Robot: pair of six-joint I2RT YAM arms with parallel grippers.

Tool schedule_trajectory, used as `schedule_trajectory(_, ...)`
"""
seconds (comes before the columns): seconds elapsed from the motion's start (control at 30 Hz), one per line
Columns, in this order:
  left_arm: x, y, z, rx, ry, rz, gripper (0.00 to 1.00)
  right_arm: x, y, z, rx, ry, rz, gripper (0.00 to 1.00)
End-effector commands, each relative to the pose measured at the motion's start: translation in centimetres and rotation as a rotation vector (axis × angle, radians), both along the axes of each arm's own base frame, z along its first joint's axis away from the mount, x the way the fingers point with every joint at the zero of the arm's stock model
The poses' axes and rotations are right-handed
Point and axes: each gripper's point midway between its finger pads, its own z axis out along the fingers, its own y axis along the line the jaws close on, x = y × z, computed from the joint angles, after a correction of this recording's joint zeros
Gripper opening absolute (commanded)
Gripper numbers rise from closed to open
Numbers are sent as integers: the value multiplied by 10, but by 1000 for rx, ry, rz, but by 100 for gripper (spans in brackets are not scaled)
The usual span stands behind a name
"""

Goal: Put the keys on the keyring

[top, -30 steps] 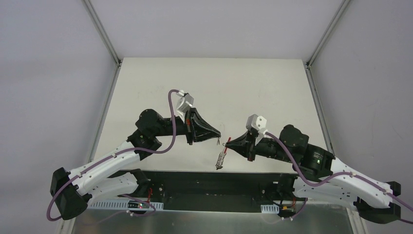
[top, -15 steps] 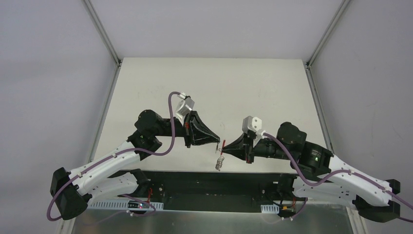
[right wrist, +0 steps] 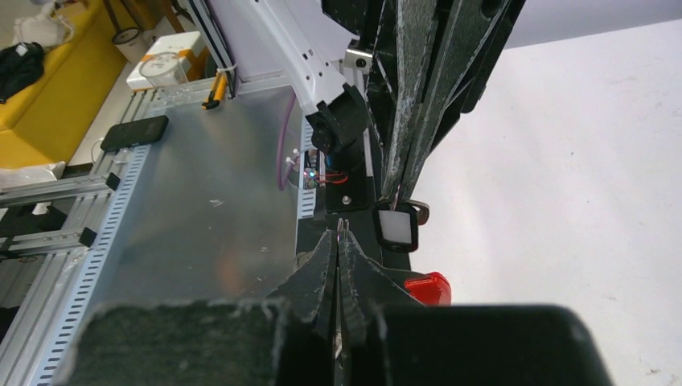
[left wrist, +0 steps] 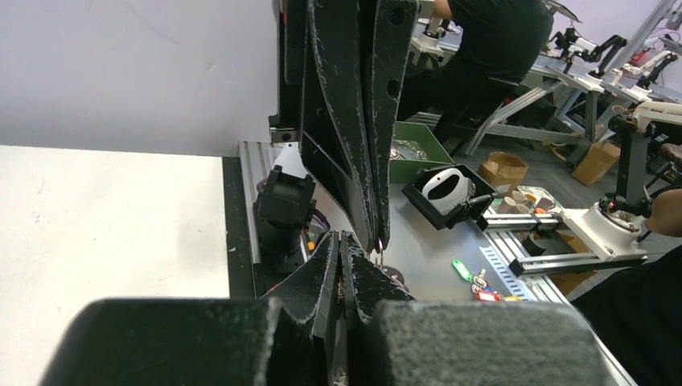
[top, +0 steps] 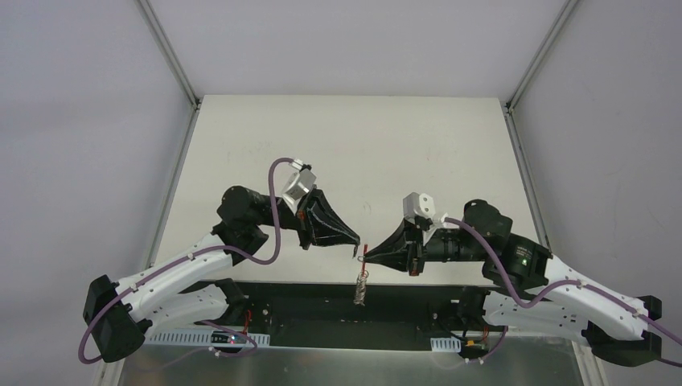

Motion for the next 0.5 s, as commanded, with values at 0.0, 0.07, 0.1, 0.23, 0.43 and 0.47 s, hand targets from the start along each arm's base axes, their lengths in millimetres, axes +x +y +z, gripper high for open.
schedule_trajectory(0.0,-22,12,19,-99,-119,-69,0,-12,-1,54,178,-13,53,0)
schedule_trajectory(0.07,-25,14,21,-118,-135,-74,0,-13,-1,58,196,-8,53,0)
schedule_trajectory(0.1,-27,15,22,-128,-145,-80,0,-13,-1,60,204,-6,55,0)
schedule_trajectory(0.23,-37,18,26,-165,-179,-108,0,-16,1,65,221,7,70,0)
schedule_trajectory(0.43,-45,24,33,-208,-204,-128,0,-22,2,72,243,21,108,0)
schedule_trajectory(0.47,-47,24,34,-214,-208,-131,0,-23,2,73,248,22,113,0)
